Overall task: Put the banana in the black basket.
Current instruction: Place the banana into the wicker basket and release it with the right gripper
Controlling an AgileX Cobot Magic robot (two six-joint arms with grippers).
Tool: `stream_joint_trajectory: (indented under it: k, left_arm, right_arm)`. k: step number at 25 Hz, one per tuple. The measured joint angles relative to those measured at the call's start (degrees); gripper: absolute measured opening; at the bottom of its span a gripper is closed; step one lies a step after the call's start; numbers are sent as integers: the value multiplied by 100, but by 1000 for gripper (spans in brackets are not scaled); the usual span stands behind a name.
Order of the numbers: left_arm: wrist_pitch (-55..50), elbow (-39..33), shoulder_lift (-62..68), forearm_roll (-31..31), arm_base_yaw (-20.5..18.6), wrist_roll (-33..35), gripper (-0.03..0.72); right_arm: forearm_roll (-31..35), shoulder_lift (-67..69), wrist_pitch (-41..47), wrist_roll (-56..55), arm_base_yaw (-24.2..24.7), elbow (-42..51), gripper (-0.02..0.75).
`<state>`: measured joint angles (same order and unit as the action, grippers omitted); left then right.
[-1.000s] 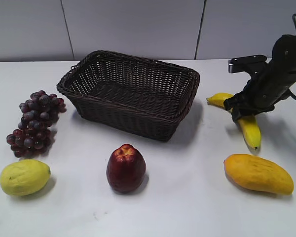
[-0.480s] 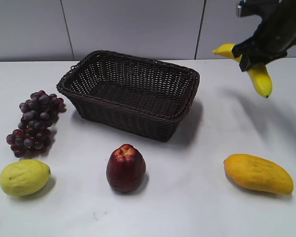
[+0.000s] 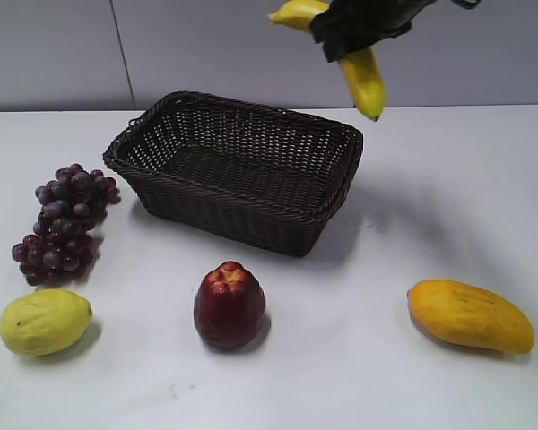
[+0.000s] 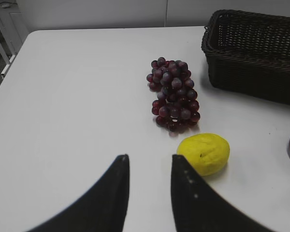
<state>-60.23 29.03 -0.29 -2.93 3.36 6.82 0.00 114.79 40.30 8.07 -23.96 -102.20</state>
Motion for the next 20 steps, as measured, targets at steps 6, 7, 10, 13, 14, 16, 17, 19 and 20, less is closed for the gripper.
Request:
stream_joint_trajectory:
  k: [6,7,10,13,14,16,17,19,20]
  left_arm:
    - [0,0,0,0,0,0,221]
    - [0,0,0,0,0,0,221]
    - [0,0,0,0,0,0,221]
    - [0,0,0,0,0,0,221]
    - [0,0,0,0,0,0,221]
    - [0,0,0,0,0,0,221]
    - [0,0,0,0,0,0,221]
    - [0,0,0,0,0,0,221]
    - [0,0,0,0,0,0,221]
  right_arm:
    - [0,502,-742,99,-654,-11,342]
    - [0,619,-838,101,-725,-11,342]
    - [-52,937,-1118,114,-866,-11,342]
    - [-69,1207,-1179,119,-908,-11,342]
    - [-76,1302,-1179,119,-908,-11,342]
    - [-129,1455,-1168,119,-908,-11,342]
    - [-155,1518,-1163,120,-908,-11,342]
    - [-193,1579,-1163,120,-908,-11,342]
    - [-200,1587,-1169,125,-908,-11,346]
